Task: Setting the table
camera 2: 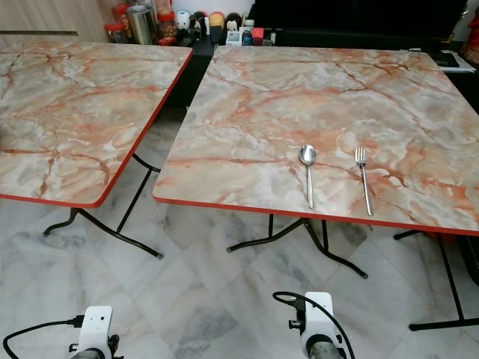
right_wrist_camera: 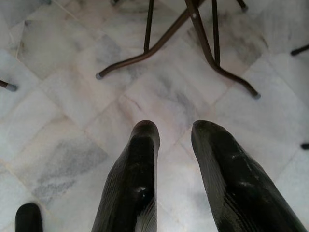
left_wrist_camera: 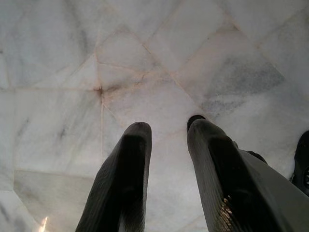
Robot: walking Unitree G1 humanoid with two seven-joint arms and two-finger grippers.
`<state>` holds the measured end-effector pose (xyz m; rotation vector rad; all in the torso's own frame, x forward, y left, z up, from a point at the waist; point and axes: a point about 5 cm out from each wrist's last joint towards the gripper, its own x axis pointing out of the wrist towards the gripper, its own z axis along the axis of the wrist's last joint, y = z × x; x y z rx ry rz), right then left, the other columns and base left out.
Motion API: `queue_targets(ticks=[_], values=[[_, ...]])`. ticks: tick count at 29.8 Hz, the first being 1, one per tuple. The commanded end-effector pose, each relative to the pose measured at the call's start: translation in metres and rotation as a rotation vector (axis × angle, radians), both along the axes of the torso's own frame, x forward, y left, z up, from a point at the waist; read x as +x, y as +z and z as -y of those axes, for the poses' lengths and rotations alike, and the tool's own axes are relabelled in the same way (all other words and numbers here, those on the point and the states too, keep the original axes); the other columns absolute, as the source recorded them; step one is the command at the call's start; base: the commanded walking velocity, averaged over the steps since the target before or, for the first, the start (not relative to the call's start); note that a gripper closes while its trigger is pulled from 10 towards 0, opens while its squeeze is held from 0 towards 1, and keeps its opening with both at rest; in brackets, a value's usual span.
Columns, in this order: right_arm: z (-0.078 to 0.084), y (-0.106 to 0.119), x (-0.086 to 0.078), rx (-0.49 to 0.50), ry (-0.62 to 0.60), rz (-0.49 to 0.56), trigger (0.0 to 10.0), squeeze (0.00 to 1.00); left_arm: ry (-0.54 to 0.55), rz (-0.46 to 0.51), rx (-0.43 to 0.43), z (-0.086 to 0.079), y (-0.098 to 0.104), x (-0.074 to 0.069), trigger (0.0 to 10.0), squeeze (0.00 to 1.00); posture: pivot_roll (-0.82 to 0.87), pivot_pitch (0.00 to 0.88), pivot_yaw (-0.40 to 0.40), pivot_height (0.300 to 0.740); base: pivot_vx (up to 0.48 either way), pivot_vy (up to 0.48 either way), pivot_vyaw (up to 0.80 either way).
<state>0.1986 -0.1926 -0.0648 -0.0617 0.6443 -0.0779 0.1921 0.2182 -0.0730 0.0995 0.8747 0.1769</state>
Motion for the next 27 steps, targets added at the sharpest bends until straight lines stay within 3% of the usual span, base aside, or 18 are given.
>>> queue_targets(ticks=[1,3,4,6,16,21,27], values=[[0.001,-0.001,-0.004,-0.01,0.005,0.002,10.0,0.0,-0.002,-0.029,-0.001,-0.003,-0.003,-0.007,10.0,0.0,-0.08,0.064,0.006,0.74,0.0,0.0,0.0],[0.001,-0.001,-0.004,-0.011,0.006,0.006,10.0,0.0,-0.002,-0.029,-0.002,-0.003,-0.003,-0.007,10.0,0.0,-0.08,0.064,0.006,0.74,0.0,0.0,0.0],[0.005,0.024,0.01,-0.024,0.039,0.224,10.0,0.0,-0.003,-0.028,-0.006,-0.002,-0.004,-0.007,10.0,0.0,-0.08,0.062,0.007,0.74,0.0,0.0,0.0],[0.005,0.04,0.02,-0.031,0.06,0.323,10.0,0.0,-0.004,-0.028,-0.006,-0.002,-0.003,-0.007,10.0,0.0,-0.08,0.074,0.008,0.74,0.0,0.0,0.0],[-0.002,0.05,0.037,-0.019,0.067,0.337,10.0,0.0,0.009,-0.031,-0.007,-0.003,-0.004,-0.009,10.0,0.0,-0.06,0.122,0.009,0.74,0.0,0.0,0.0],[-0.003,0.057,0.033,-0.08,0.124,0.373,10.0,0.0,0.01,-0.038,-0.006,-0.003,-0.005,-0.011,10.0,0.0,-0.07,0.131,0.009,0.74,0.0,0.0,0.0],[0.003,0.074,0.024,-0.12,0.109,0.434,10.0,0.0,0.011,-0.039,-0.008,-0.003,-0.005,-0.011,10.0,0.0,-0.08,0.139,0.011,0.74,0.0,0.0,0.0]])
